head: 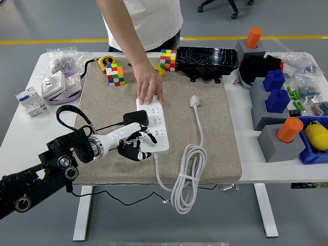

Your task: Put the plug near the board,insert it into the board,press the button,pull the plug out

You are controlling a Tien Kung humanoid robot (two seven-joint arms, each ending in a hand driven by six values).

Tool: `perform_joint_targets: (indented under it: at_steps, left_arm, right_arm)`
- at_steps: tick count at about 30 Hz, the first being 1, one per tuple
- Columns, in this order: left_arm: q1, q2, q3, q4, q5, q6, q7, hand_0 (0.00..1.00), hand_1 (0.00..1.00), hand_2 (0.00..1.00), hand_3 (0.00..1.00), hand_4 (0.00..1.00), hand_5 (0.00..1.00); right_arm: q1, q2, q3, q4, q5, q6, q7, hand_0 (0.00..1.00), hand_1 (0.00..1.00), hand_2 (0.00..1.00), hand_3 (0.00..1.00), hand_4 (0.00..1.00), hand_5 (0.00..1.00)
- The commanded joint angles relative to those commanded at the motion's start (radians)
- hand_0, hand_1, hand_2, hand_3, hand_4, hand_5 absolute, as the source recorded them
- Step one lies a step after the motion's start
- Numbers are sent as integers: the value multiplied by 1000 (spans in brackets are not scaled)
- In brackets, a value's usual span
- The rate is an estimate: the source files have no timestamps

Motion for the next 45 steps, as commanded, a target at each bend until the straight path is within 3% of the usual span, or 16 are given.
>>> perform_joint_targets:
  at_steps: [6, 16, 37, 41, 42, 45]
  left_arm:
    - [-10, 1, 10, 1, 17, -11, 33, 108, 55, 159, 762, 623, 2]
    - [-15, 0, 28, 5, 15, -7, 37, 108, 55, 157, 770, 624, 2]
    - [-19, -8, 52, 35, 17, -28, 71, 100, 46, 151, 715, 631, 2]
    - [-10, -11, 34, 29, 10, -20, 55, 100, 46, 151, 715, 631, 2]
    - [-6, -12, 24, 26, 3, -17, 46, 103, 46, 149, 654, 636, 2]
    - [5, -10, -15, 9, -42, 6, -3, 103, 46, 149, 654, 636, 2]
  right_arm:
    - [3, -7, -6, 1, 1, 0, 0, 676, 677, 672, 587, 983, 528]
    - [6, -11, -16, 2, 3, 1, 0, 675, 677, 672, 587, 983, 530]
    - [4, -14, -20, 2, 3, 1, -1, 675, 676, 672, 587, 984, 528]
    - [2, -13, -18, 2, 2, 1, -1, 675, 676, 672, 587, 984, 528]
    - [2, -13, -17, 2, 2, 1, 0, 674, 677, 672, 589, 984, 528]
    - [0, -11, -13, 2, 2, 1, 0, 674, 677, 672, 589, 984, 528]
